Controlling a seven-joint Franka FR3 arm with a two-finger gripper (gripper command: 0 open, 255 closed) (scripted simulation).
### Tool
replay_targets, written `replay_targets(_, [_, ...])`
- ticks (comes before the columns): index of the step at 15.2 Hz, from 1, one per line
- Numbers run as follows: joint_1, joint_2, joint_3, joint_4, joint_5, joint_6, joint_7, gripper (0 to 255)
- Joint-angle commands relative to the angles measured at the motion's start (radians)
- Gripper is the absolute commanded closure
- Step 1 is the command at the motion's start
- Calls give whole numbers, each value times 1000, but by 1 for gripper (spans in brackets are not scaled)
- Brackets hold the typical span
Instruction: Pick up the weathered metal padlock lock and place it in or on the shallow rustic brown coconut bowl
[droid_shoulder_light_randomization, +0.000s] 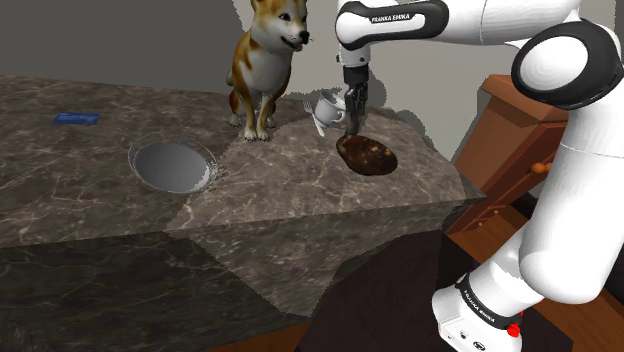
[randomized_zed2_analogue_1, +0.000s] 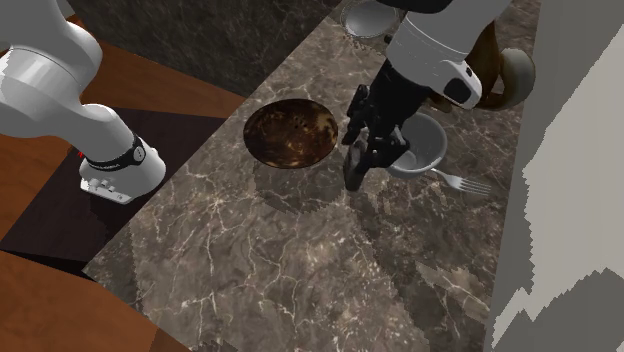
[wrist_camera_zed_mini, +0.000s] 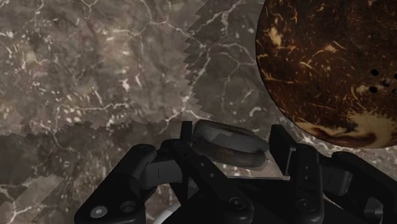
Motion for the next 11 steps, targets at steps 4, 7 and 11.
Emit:
replay_targets(4, [2,-10,-1,52,-1,-61,-9,255])
replay_targets(7, [2,-11,-1,90,-1,-100,-16,255])
replay_targets(11, [3,-9,-2,146,-2,-153,-26,255])
